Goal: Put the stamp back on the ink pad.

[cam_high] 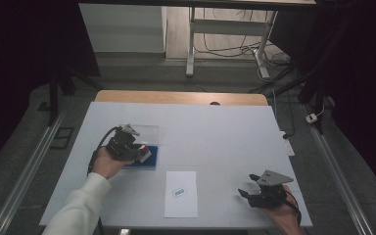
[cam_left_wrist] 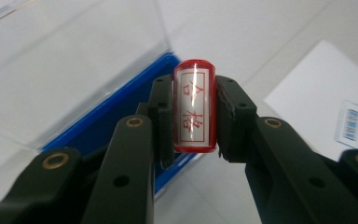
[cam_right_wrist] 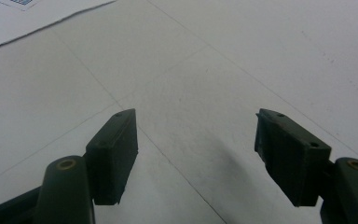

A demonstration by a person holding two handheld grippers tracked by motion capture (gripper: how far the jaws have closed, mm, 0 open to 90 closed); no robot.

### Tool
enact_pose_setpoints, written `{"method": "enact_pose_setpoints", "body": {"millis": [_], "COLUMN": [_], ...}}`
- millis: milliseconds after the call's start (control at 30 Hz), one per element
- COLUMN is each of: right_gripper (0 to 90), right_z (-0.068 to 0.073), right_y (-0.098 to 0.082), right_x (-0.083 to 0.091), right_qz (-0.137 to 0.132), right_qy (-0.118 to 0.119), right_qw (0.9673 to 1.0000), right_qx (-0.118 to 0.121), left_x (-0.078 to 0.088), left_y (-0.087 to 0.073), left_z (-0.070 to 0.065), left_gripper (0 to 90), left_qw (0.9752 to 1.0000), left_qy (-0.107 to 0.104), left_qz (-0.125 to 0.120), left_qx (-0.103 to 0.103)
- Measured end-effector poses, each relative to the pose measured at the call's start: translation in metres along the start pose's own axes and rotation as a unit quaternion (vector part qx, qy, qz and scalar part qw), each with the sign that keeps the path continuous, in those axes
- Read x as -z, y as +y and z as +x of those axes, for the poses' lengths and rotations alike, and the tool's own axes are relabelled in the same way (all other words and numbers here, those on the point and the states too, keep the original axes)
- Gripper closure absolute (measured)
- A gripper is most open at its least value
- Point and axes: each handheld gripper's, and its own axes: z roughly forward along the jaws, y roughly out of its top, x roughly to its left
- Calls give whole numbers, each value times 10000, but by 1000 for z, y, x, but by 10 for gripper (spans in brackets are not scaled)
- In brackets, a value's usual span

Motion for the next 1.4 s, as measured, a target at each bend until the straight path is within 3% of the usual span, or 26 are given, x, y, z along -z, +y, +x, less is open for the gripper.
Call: {"method": "enact_pose_setpoints", "body": {"millis": [200,567,833,1133,1400], "right_gripper": [295,295,295,295,295], "right_z": [0,0,0,0,0], "right_y": [-1,-1,-1,-2,-2], "right_x": [0,0,1,1,2], "right_qz": [-20,2,1,5,-23], "right_qy": [24,23,34,25,7], "right_qw": [10000,10000,10000,10000,10000], "right_qx": [-22,-15,-12,-37,-33], "left_x": [-11,-19,-20,-5,19], "left_y": [-3,-4,-5,-8,-41], "left_z": [12,11,11,7,-11], "left_gripper": [704,703,693,401,345], "left_qw": [9996,9984,9983,9991,9979], "left_qy": [183,317,328,363,120], "left_qz": [198,467,475,-8,-611], "left_qx": [117,91,96,205,193]}}
